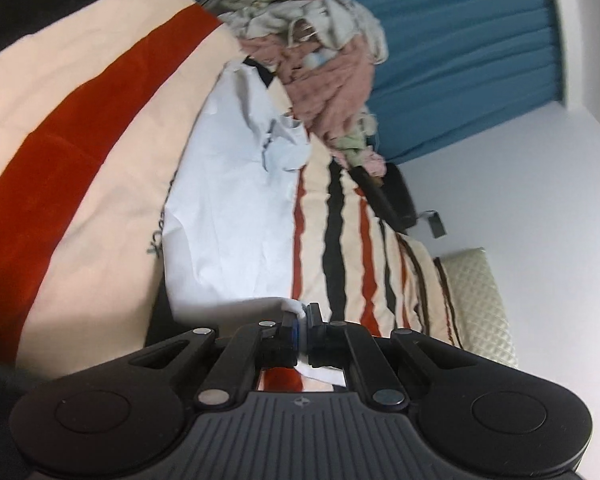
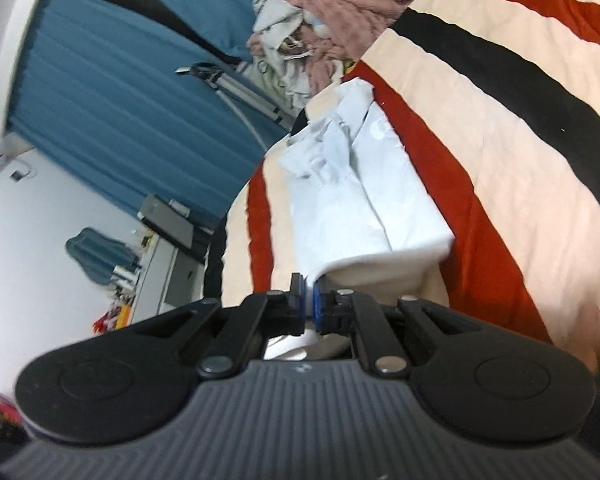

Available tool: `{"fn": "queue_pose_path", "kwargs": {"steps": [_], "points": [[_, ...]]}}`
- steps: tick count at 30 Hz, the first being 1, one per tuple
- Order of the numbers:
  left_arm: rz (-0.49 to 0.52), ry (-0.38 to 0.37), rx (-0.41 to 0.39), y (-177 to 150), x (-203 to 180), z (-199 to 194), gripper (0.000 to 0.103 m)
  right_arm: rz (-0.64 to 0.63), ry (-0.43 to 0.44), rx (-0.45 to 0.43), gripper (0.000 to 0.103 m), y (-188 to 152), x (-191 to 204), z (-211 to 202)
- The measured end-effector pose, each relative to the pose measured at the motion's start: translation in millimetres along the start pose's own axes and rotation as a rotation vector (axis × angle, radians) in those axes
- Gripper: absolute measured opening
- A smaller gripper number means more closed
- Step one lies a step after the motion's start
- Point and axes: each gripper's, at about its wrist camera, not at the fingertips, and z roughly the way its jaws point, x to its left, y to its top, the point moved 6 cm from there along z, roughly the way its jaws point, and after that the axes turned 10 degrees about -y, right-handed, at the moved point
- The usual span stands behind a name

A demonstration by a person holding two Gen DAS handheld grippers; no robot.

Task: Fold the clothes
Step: 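Lift the hem with both grippers and fold it over toward the collar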

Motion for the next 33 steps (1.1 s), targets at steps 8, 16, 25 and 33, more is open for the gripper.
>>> {"fn": "queue_pose_path", "kwargs": {"steps": [8, 16, 25, 33], "points": [[0.110, 0.076, -0.080, 97, -3, 68, 0.004, 0.014, -0.033, -0.087, 0.008, 69, 24, 87], [0.326, 0.146, -0.169, 154, 4, 139, 0.004, -0.096, -0.074, -0.195, 0.008, 113, 25, 167], [0.449, 0.239, -0.169, 174, 60, 206, 0.005, -0.285, -0.124, -0.203, 0.008, 130, 9, 249], [0.525, 0.327, -0.111, 176, 87, 233, 0.014, -0.333, -0.192, -0.101, 0.018, 125, -3, 284]]}}
